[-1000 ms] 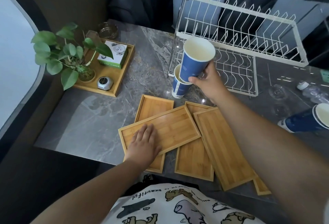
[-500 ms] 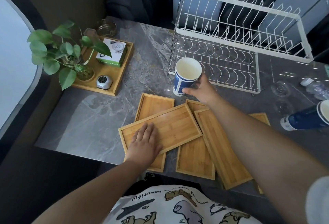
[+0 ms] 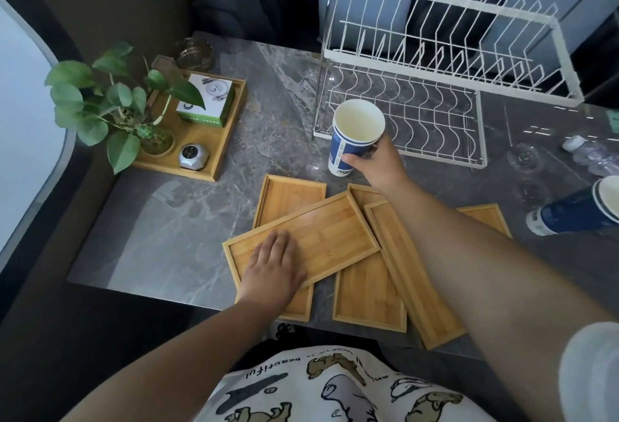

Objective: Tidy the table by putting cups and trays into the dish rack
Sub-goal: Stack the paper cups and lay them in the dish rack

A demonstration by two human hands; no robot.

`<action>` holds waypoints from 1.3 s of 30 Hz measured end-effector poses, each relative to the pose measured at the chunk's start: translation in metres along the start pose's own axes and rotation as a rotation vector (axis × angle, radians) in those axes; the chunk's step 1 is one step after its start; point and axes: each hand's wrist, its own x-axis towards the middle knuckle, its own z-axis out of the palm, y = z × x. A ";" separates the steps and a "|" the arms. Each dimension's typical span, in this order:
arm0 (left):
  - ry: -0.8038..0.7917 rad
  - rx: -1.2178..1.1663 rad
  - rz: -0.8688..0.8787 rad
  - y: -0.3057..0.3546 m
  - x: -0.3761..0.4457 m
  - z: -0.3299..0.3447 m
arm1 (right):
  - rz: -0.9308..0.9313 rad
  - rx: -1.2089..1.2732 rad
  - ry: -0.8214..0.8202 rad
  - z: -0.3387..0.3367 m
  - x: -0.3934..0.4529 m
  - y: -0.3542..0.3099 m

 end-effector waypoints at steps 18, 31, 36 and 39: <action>0.040 0.010 0.344 0.133 0.058 -0.040 | -0.004 0.045 0.316 -0.200 -0.105 0.020; -0.056 0.078 0.363 0.232 0.106 -0.010 | 0.025 0.066 0.572 -0.389 -0.139 0.071; -0.029 0.104 0.364 0.223 0.108 0.000 | 0.058 0.058 0.552 -0.409 -0.128 0.102; -0.027 0.126 0.374 0.221 0.109 0.002 | 0.092 0.030 0.486 -0.408 -0.117 0.123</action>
